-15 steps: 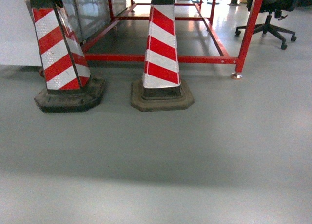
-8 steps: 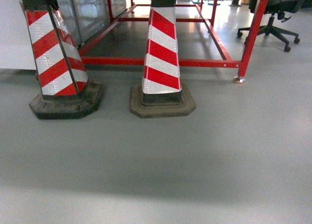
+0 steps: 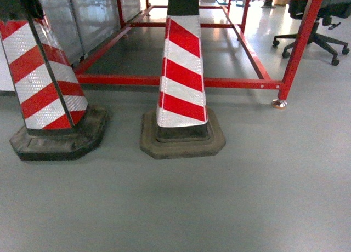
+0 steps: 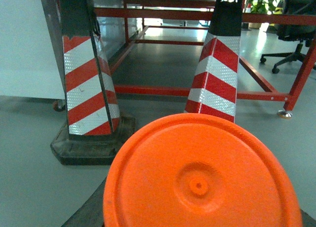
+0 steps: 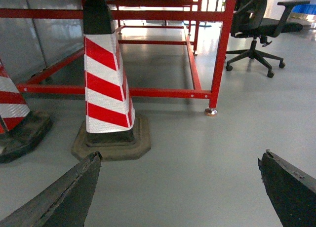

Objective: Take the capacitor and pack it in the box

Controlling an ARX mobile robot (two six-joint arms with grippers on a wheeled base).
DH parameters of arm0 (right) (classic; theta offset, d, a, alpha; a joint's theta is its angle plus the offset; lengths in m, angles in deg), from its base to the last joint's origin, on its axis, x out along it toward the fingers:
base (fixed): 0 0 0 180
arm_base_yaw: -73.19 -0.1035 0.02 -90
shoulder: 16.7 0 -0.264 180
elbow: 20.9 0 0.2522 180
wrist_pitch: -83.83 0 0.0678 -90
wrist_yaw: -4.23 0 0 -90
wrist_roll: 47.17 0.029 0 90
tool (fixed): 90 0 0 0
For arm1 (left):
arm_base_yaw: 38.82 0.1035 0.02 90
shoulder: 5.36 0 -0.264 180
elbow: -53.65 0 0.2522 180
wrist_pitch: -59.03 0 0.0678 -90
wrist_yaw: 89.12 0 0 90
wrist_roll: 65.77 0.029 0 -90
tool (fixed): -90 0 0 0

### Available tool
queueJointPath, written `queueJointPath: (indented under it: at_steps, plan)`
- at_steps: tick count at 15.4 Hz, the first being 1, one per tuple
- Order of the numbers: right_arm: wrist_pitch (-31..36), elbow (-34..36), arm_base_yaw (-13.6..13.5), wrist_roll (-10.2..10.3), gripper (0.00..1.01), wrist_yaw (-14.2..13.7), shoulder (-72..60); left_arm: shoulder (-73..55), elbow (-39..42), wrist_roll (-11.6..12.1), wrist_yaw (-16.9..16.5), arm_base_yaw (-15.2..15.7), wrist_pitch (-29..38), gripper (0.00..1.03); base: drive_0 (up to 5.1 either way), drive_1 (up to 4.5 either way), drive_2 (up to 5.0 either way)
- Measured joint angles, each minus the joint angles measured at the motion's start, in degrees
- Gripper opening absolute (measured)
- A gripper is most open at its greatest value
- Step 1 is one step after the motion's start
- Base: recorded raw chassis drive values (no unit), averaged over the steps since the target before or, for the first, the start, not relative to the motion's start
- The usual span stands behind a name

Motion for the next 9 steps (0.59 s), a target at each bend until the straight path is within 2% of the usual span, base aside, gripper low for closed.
queueJointPath:
  at_steps: [9]
  plan:
    - [0.2,0.0,0.0,0.0,0.98,0.0,0.0,0.0,0.0,0.0,0.1,0.0,0.1,0.43,0.0,4.13,-4.2]
